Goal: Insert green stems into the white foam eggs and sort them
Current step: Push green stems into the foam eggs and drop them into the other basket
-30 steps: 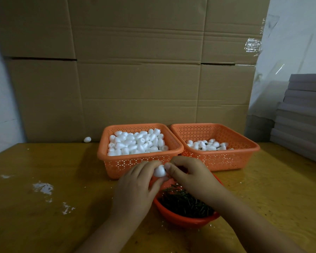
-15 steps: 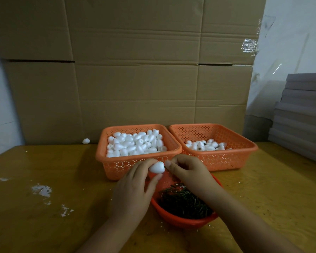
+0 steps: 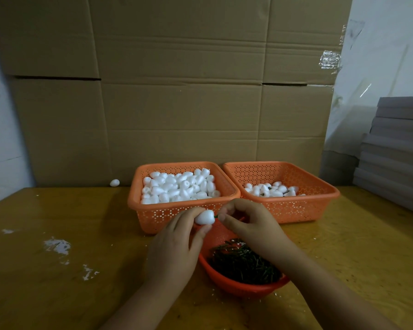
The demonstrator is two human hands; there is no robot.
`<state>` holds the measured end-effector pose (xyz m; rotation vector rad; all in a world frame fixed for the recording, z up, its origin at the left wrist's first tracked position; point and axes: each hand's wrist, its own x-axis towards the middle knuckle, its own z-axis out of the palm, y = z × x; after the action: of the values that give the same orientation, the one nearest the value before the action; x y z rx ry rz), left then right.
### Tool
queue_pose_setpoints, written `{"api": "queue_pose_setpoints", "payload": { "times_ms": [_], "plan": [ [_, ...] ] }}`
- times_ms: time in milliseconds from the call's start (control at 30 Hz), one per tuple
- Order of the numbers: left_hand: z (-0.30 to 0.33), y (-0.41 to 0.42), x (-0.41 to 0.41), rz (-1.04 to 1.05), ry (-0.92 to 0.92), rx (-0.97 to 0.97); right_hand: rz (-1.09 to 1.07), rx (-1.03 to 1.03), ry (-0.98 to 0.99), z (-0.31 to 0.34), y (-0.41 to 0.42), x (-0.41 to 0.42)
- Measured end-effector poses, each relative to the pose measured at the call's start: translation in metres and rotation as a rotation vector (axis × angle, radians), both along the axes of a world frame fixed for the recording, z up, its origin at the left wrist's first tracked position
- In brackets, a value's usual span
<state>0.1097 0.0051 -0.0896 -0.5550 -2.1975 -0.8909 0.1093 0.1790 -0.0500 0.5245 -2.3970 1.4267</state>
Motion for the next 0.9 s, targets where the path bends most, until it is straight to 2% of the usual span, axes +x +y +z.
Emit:
{"api": "queue_pose_setpoints", "payload": {
  "times_ms": [167,733,900],
  "plan": [
    [0.0047,0.0010,0.0039,-0.010,0.033,-0.020,-0.027,0.036,0.092,-0.0028,-0.0027,0.0005],
    [0.0002,0.0030,0.0039,-0.017,0.073,-0.067,-0.052,0.197,0.159,-0.0028,0.0006,0.0013],
    [-0.0020,0.0054,0.0021,-0.040,0.006,0.025,-0.044,0.178,0.184,0.0017,0.0009,0.0008]
  ]
}}
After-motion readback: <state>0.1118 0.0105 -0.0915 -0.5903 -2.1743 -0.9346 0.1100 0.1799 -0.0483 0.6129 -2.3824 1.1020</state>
